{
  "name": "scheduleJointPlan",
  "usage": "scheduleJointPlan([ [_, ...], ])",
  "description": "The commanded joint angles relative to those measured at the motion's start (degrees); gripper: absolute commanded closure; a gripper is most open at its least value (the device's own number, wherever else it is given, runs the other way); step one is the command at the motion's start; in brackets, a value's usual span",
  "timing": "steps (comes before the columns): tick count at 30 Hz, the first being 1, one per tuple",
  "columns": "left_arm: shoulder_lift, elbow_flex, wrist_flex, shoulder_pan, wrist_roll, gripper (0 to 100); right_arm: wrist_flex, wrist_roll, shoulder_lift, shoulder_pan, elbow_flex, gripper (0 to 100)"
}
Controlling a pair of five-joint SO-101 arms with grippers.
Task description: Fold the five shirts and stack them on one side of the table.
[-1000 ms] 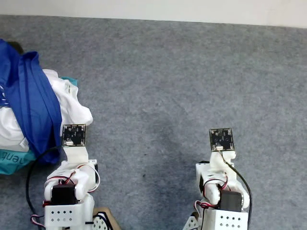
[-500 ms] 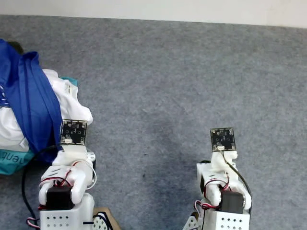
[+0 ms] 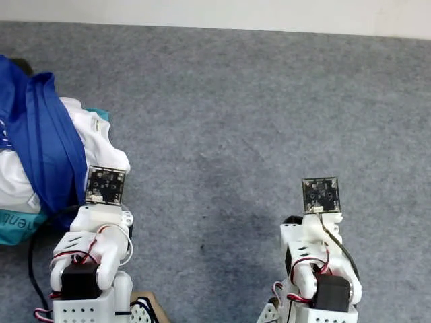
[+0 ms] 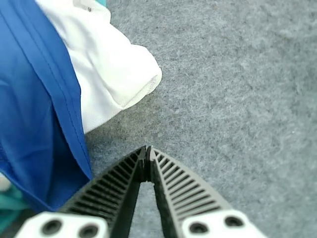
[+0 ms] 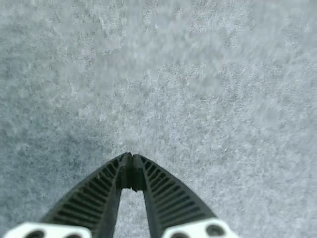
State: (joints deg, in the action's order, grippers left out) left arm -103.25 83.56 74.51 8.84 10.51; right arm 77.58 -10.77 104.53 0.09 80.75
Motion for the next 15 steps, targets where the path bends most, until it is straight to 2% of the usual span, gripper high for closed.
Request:
scheduleJointPlan([
  [1,-0.4,-2.59,-0.97,0.57,5.19,89,0.48,-0.35,-2.68,0.13,-6.9,99.1],
  [5,-0.57,-1.98,-0.18,0.13,8.88,78,0.22,-0.18,-12.88,-0.92,-11.91,99.1],
  [10,-0.84,0.48,1.14,0.57,8.53,78,0.48,-0.18,-26.95,-0.57,-17.98,99.1],
  [15,-0.84,1.19,1.14,0.22,1.14,78,0.04,-0.18,-33.98,-0.84,-21.32,99.1],
])
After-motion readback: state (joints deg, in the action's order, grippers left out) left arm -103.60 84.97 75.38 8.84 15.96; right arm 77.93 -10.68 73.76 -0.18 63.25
